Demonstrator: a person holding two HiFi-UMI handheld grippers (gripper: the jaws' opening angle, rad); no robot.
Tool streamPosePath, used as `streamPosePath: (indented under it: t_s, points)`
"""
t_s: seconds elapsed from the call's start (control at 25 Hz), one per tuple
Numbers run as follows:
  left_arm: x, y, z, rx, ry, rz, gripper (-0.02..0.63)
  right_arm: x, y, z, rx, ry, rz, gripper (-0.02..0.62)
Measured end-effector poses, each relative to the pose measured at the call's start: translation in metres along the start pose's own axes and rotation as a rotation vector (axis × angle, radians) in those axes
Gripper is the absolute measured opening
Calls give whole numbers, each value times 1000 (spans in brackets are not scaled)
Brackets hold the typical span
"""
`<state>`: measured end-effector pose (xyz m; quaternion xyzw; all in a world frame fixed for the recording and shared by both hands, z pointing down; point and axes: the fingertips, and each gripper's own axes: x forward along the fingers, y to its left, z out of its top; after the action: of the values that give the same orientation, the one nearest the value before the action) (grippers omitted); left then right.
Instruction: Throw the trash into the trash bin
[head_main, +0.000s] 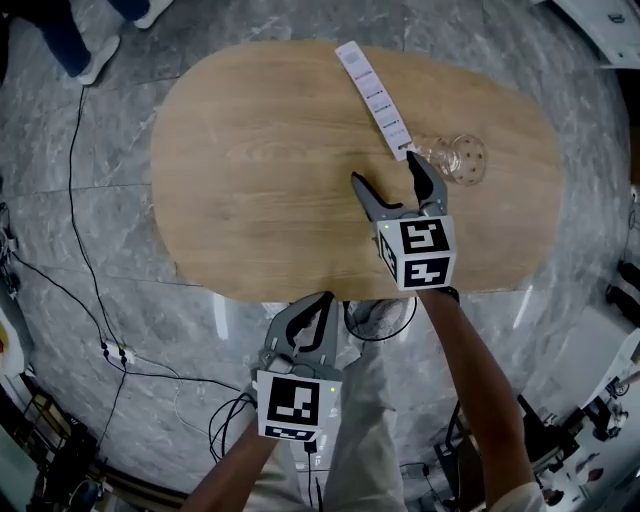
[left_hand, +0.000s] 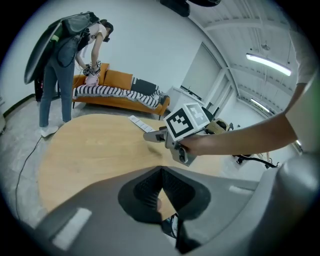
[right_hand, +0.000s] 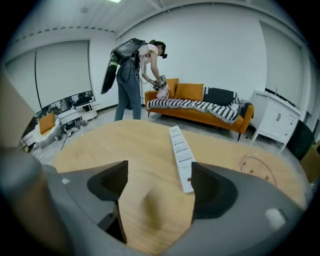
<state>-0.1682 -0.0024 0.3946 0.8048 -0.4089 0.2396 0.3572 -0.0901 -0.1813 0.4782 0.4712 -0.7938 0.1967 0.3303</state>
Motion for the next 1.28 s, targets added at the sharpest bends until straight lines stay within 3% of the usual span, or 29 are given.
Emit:
streamPosePath:
  t_s: [0.48,0.56,0.76,0.88,0.96,1.08,1.12,1.28]
  points:
    - [-24,23,17,-23,-42,-4,0,64,-28,24,332,108,-8,516]
    - [-28,30,17,-34,-45,3,0,71,-33,24,334,121,-37,522]
    - [-33,42,14,-46,-50,17,0,80,-40,17,228,175,-77,537]
    - [-34,47,16,-45,-58,26,0,81,-44,6,134,228,-101,484]
    - [-35,46,13,-62,-56,29,0,79,-45,-4,99,263,-107,389]
    - [-35,46,13,-61,-58,29,0,76,-41,-7,64,267,-97,316]
    - [-35,46,16,-51,-65,29,0,75,-39,-5,44,267,-93,216]
    - [-34,40,15,-50,-64,28,0,70,-30,1,-11,237,-84,201]
